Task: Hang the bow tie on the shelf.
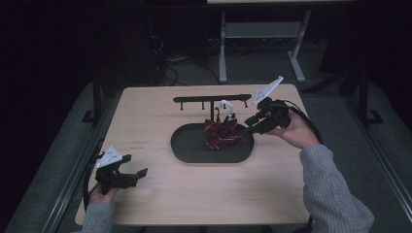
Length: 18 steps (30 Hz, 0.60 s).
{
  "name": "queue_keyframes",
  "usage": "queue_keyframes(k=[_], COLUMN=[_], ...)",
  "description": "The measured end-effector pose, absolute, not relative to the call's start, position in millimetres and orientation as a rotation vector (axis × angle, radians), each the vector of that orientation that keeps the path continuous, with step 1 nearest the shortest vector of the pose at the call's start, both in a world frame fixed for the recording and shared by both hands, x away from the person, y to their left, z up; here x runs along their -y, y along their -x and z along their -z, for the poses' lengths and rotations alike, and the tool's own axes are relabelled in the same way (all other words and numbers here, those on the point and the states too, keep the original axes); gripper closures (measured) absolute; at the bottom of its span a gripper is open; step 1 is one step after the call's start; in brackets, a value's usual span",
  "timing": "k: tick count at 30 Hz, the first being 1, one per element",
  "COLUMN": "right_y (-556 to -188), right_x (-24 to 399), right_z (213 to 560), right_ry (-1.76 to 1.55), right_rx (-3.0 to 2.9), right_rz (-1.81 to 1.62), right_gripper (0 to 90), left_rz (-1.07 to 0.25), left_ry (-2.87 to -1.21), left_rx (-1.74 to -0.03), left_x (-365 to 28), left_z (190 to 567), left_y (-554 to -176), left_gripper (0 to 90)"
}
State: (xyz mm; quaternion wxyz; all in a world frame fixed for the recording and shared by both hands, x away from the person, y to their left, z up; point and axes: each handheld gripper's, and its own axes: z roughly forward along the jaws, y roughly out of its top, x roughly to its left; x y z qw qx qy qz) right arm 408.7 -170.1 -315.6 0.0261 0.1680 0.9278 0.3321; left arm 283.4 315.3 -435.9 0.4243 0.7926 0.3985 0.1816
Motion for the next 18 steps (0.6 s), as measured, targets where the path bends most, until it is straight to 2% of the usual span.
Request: queue_keyframes(k=[18], right_y=[-390], right_x=[187], right_z=[332], right_ry=[-0.556], right_rx=[-2.857], right_rz=[-1.064], right_gripper=[55.6], left_rz=[-0.453], left_ry=[-1.985], left_rx=[-1.0], left_x=[-315], left_z=[436], left_y=[-283], left_gripper=[13.0])
